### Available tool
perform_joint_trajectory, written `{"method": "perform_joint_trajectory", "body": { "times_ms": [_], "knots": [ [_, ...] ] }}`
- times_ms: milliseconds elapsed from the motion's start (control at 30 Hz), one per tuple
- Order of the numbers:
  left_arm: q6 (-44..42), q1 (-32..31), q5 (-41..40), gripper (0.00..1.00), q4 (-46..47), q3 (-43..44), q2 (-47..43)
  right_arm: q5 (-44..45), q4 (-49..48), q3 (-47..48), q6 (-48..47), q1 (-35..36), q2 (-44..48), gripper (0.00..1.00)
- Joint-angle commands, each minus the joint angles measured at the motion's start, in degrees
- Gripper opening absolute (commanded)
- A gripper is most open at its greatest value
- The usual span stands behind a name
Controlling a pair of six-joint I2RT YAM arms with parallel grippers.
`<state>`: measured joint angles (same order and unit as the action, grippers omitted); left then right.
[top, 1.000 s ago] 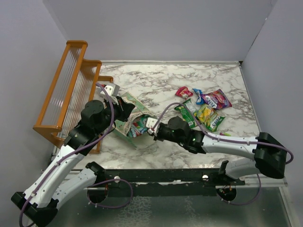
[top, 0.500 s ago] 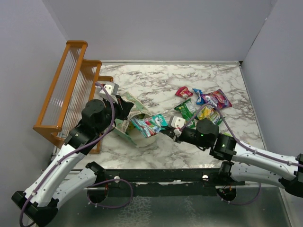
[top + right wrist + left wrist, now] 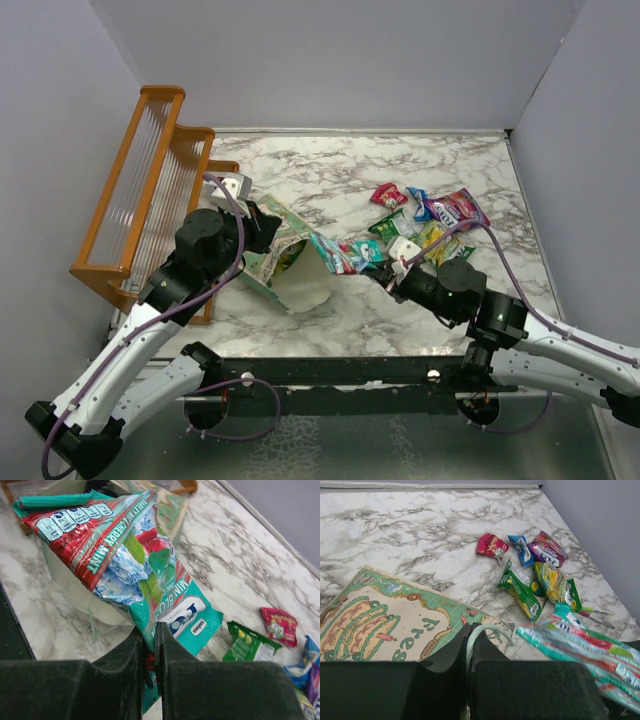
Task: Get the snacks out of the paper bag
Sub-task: Place the snack at the center of the board.
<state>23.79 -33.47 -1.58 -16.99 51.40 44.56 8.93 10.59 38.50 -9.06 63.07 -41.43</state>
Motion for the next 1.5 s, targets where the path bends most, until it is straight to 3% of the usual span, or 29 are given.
{"method": "perform_joint_trajectory", "body": {
  "times_ms": [0, 267, 600, 733, 1000, 1233, 1467],
  "knots": [
    [-0.5, 0.16, -1.46, 0.0, -0.02, 1.87, -0.66, 14.19, -1.72, 0.25, 4.31, 0.34, 2.96, 0.01],
    [-0.52, 0.16, -1.38, 0.0, -0.28, 1.78, -0.9, 30.83, -4.55, -2.13, 9.12, 0.35, 4.0, 0.01],
    [-0.23, 0.16, -0.7, 0.0, -0.15, 1.79, -1.04, 35.72, -13.53, -2.99, 6.68, -0.17, -3.34, 0.01],
    [-0.31, 0.16, -0.63, 0.0, -0.4, 1.79, -1.25, 31.12, -16.28, -1.41, 6.17, -5.06, -9.8, 0.01],
    [-1.91, 0.15, 2.92, 0.0, -0.16, 1.21, -1.25, 11.07, -21.18, 3.7, 8.59, -20.5, -26.13, 0.01],
    [-4.56, 0.16, 5.26, 0.0, -2.14, 1.12, -0.6, 3.74, -23.47, 11.16, 8.77, -25.41, -41.48, 0.01],
    [-4.99, 0.16, 5.24, 0.0, -1.56, 0.25, -0.68, 4.94, -21.63, 20.39, 4.76, -26.35, -55.3, 0.01]
  ]
}}
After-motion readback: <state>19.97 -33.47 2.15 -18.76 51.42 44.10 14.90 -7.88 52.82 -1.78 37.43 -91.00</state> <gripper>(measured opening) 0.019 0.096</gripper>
